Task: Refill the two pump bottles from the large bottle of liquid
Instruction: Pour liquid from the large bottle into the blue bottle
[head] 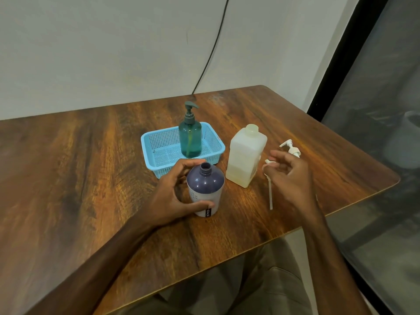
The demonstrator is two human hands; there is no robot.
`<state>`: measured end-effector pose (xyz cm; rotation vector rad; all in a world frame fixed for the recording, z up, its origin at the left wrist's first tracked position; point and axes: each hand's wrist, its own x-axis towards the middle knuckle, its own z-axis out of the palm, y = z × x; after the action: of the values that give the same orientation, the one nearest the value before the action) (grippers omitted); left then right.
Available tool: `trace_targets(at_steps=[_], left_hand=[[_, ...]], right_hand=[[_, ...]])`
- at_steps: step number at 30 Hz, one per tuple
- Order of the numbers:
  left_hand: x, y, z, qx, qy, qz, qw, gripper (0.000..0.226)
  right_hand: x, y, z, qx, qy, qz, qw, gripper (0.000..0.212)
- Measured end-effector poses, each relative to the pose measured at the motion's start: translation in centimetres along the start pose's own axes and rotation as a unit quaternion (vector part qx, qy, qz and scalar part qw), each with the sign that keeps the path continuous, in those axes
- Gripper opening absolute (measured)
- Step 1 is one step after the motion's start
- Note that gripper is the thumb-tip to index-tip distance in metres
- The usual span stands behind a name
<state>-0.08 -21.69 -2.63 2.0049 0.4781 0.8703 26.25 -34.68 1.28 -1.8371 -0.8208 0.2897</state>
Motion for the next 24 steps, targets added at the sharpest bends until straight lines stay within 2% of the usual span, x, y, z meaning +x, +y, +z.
trace_targets(at_steps=[2, 4, 9, 17, 24], left_hand=[[0.0, 0.0, 0.0, -0.001, 0.001, -0.001, 1.000, 0.088], [0.0, 0.1, 0.0, 0.000, 0.000, -0.002, 1.000, 0.088], [0.0, 0.1, 0.0, 0.004, -0.001, -0.006, 1.000, 0.089], [-0.1, -0.3, -0.2, 0.002, -0.003, -0.003, 1.000, 0.095], [-0.3, 0.3, 0.0, 0.021, -0.009, -0.009, 1.000, 0.080]], right_hand=[[-0.2, -0.8, 0.2, 0.033, -0.060, -0.002, 0.998, 0.062], [-0.1, -1.2, 0.9, 0.011, -0.085, -0.013, 0.996, 0.077], [0.7, -1.3, 3.4, -0.041, -0.050, 0.003, 0.998, 0.101], [0.1, -1.0, 3.7, -0.042, -0.003, -0.068, 0.997, 0.090], [-2.2, -2.9, 0.1, -0.085, -0.032, -0.168, 0.982, 0.083]])
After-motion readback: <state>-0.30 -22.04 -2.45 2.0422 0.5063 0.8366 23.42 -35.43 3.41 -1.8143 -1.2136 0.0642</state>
